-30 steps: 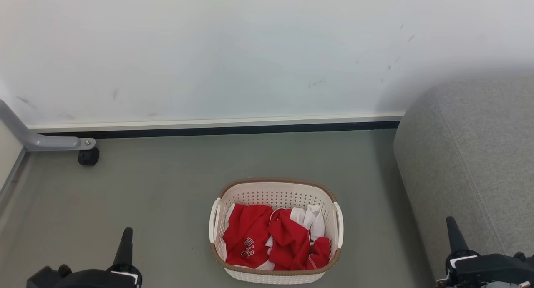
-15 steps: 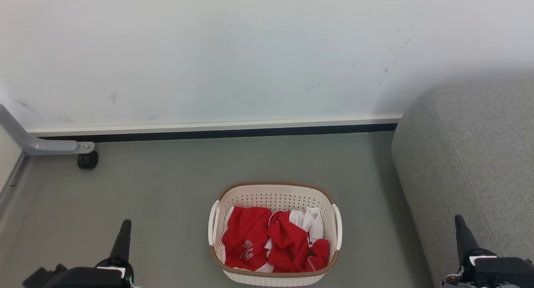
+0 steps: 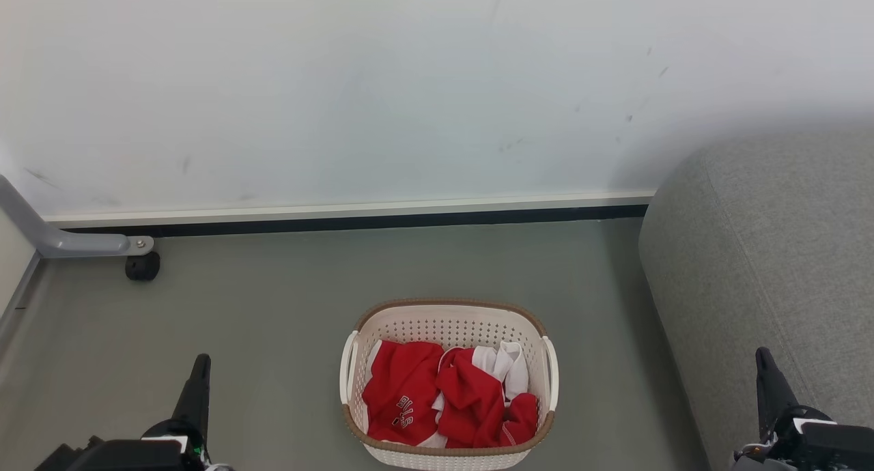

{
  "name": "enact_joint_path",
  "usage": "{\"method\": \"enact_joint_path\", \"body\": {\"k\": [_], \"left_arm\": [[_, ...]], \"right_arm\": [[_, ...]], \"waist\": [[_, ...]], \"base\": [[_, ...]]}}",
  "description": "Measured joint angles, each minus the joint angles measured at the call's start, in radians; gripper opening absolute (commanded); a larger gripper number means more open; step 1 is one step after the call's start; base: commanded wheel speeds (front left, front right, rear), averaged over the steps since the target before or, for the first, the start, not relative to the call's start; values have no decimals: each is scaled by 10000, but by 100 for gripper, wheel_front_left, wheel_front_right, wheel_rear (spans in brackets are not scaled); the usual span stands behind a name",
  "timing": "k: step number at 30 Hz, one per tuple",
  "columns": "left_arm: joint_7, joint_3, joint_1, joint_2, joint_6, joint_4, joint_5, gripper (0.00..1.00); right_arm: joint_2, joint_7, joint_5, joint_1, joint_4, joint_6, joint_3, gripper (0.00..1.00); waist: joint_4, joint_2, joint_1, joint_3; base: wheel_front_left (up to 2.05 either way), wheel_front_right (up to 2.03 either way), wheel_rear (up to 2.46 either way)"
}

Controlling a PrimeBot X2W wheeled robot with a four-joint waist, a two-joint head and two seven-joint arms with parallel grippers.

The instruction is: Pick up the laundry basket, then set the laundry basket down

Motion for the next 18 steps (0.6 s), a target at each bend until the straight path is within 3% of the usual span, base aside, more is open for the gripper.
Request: {"method": "enact_joint_path", "body": {"k": [18], "left_arm": [[0,0,-2,0,0,-19,-2,0]], "right_arm": [[4,-2,10,0,-25,0,0,0]], "waist": [[1,0,0,2]], "base": [[0,0,0]]}}
